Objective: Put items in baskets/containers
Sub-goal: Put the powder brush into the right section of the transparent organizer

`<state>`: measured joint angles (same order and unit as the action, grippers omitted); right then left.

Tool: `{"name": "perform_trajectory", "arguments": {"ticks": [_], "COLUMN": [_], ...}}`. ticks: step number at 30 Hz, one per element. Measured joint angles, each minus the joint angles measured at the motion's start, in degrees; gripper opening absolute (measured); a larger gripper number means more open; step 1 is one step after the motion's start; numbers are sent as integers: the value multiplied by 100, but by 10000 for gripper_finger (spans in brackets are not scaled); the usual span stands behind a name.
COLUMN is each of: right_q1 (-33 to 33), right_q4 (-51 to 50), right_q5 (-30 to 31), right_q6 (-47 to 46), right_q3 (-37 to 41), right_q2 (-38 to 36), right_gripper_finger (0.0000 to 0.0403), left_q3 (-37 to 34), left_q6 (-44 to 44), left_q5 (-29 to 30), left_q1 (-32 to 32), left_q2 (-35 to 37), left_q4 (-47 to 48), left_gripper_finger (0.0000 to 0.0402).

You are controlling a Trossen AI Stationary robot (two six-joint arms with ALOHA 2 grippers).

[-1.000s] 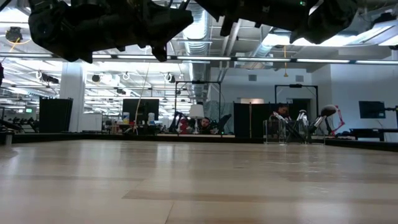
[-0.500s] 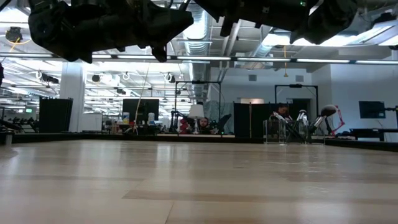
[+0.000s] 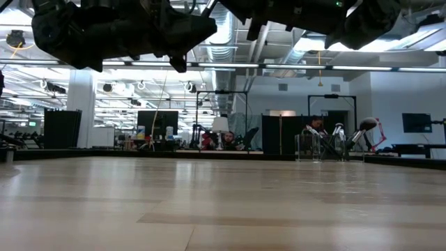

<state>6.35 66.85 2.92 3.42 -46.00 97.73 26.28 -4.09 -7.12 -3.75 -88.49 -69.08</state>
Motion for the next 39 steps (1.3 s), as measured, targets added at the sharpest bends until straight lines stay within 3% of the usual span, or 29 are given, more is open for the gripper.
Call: {"name": "perform_trajectory", "arguments": {"ticks": [3, 13, 21, 27, 33, 39], "right_q1": [0, 0, -11, -9, -11, -11], "right_q4": [-22, -38, -44, -59, -74, -201], "right_q5": [-22, -7, -180, -177, -127, 21], "right_q6": [-14, -34, -35, -37, -20, 11], "right_q3": [0, 0, 0, 0, 0, 0], "right_q2": [0, 0, 0, 0, 0, 0], "right_gripper_finger": [26, 45, 26, 63, 8, 3], "left_q3": [0, 0, 0, 0, 0, 0], "left_q6": [7, 42, 45, 45, 84, 86], "left_q5": [-23, -17, -31, -18, 306, 414], "left_q1": [-2, 0, -2, -1, 11, 11], "left_q2": [0, 0, 0, 0, 0, 0], "left_q4": [4, 22, 31, 46, 46, 42], "left_gripper_finger": [48, 44, 43, 54, 90, 96]}}
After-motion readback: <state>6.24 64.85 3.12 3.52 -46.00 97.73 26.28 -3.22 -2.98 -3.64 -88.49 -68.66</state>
